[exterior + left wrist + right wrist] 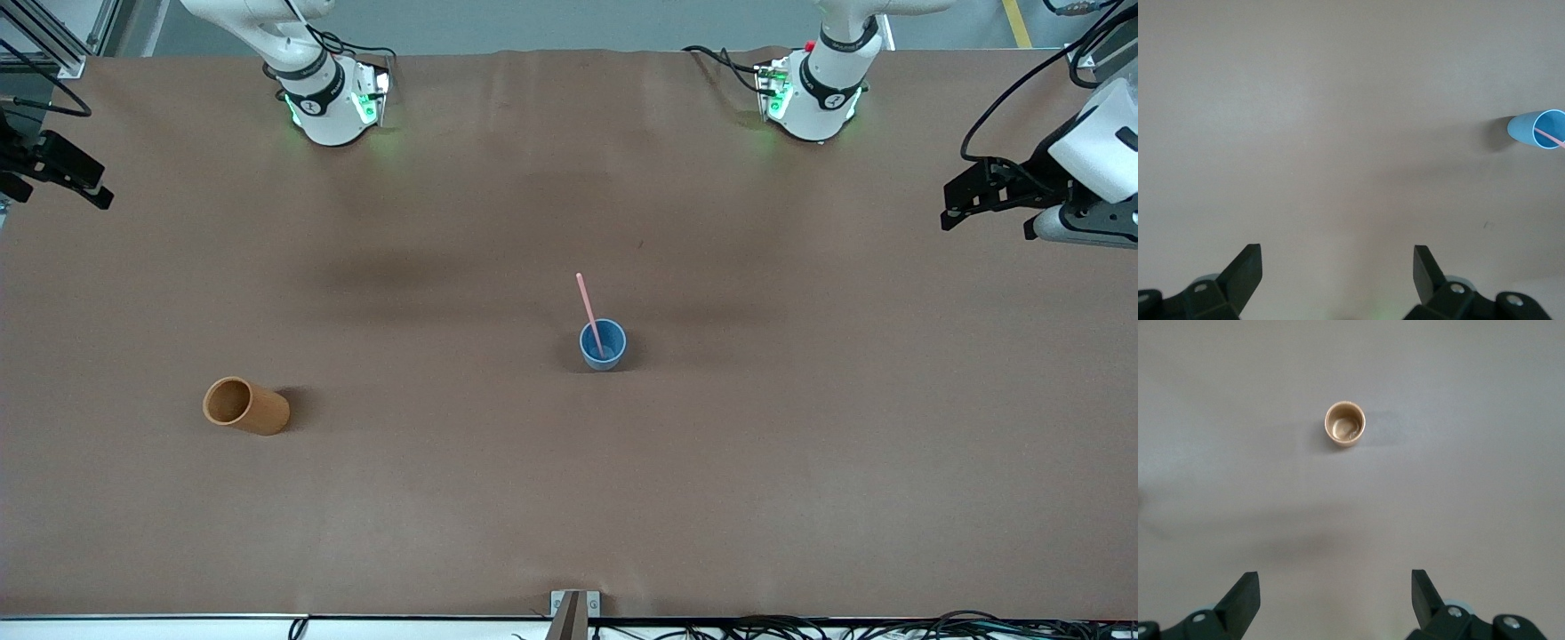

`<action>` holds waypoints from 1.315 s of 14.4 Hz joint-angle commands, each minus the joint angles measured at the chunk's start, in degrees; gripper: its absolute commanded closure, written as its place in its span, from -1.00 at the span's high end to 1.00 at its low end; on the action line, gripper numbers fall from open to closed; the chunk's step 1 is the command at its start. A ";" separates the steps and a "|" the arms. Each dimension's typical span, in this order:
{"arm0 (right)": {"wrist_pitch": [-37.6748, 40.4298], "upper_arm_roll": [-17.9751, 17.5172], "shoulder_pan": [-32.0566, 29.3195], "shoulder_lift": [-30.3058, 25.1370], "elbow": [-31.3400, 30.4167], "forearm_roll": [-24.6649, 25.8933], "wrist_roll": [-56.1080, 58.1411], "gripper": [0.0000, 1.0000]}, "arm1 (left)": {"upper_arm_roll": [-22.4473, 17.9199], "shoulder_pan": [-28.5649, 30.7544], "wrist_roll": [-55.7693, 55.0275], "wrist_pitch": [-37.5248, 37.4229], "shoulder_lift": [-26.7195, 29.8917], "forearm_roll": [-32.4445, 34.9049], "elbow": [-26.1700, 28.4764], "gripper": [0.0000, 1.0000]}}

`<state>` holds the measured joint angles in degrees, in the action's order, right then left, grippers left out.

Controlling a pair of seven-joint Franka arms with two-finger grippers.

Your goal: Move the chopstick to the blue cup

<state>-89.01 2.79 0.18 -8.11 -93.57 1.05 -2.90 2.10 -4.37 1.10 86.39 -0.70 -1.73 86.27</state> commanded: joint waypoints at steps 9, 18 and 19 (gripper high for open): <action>3.40 -1.21 -1.24 6.52 9.01 0.62 3.35 1.00 | -0.16 -0.20 -0.22 -0.61 -0.62 -0.73 -2.60 1.00; 5.95 -1.47 -0.97 7.14 9.29 0.27 7.30 1.00 | -0.16 -0.20 -0.04 -1.05 -0.62 -0.56 -2.60 1.00; 5.95 -1.47 -1.06 7.14 9.29 0.18 7.30 1.00 | -0.16 -0.11 -0.04 -1.05 -0.62 -0.56 -2.60 1.00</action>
<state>-83.91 1.56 -0.29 -1.38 -85.33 1.16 3.39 2.09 -4.43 1.10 86.33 -0.76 -1.73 85.21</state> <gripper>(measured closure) 0.000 0.000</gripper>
